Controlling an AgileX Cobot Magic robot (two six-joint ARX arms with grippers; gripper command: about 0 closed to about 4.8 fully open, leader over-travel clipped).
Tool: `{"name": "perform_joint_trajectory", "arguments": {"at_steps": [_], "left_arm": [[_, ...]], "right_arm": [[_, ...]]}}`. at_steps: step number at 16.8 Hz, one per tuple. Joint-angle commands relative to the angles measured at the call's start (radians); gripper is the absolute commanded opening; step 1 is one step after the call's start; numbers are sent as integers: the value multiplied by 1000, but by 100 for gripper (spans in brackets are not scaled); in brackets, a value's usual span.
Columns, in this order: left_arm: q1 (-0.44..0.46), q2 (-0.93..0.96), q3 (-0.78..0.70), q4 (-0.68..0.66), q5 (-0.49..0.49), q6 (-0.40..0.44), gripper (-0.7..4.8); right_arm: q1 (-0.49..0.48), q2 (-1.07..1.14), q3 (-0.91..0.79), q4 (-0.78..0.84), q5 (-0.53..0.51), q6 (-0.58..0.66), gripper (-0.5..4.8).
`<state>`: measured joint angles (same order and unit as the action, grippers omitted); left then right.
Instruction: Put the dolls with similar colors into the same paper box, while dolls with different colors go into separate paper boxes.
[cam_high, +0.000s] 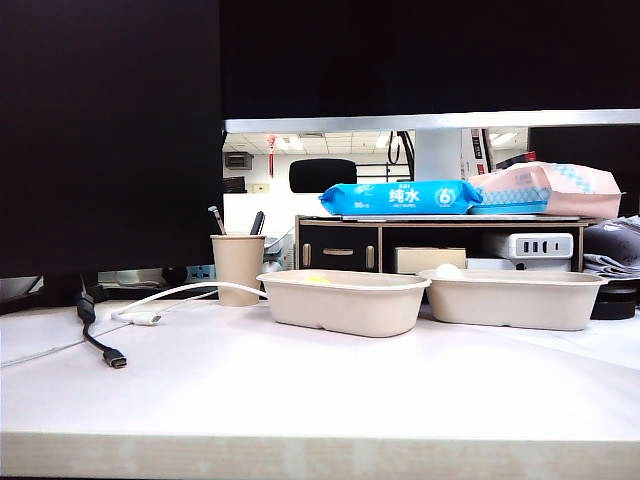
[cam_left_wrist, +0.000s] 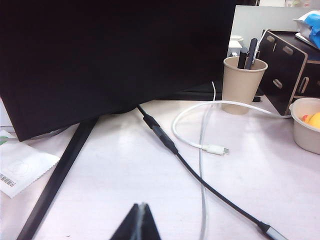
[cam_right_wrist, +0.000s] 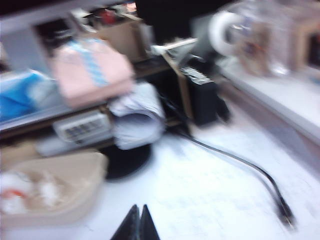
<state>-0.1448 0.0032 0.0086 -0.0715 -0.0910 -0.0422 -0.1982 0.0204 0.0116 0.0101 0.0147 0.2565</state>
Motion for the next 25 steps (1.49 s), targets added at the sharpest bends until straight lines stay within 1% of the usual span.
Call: {"name": "perform_joint_trajectory", "arguments": {"at_steps": [1,4,5,8,11,15,18,20,25], "left_arm": [[1,0,1,4,2,1,-5],[1,0,1,5,2,1,-5],[1,0,1,5,1,1,-5],[1,0,1,5,1,1,-5],[1,0,1,5,1,1,-5],[1,0,1,5,1,1,-5],[1,0,1,5,1,1,-5],[1,0,1,5,1,1,-5],[1,0,1,5,1,1,-5]], "right_arm": [[6,-18,-3,-9,47,-98,0],[30,-18,-3,18,43,-254,0],[41,-18,-3,21,43,-273,0],[72,-18,-3,21,42,-266,0],[147,-18,-3,21,42,-264,0],[222,-18,-3,21,43,-249,0],[232,-18,-3,15,48,-232,0],[230,-18,-3,-14,89,-219,0],[201,-18,-3,-12,97,-220,0]]}}
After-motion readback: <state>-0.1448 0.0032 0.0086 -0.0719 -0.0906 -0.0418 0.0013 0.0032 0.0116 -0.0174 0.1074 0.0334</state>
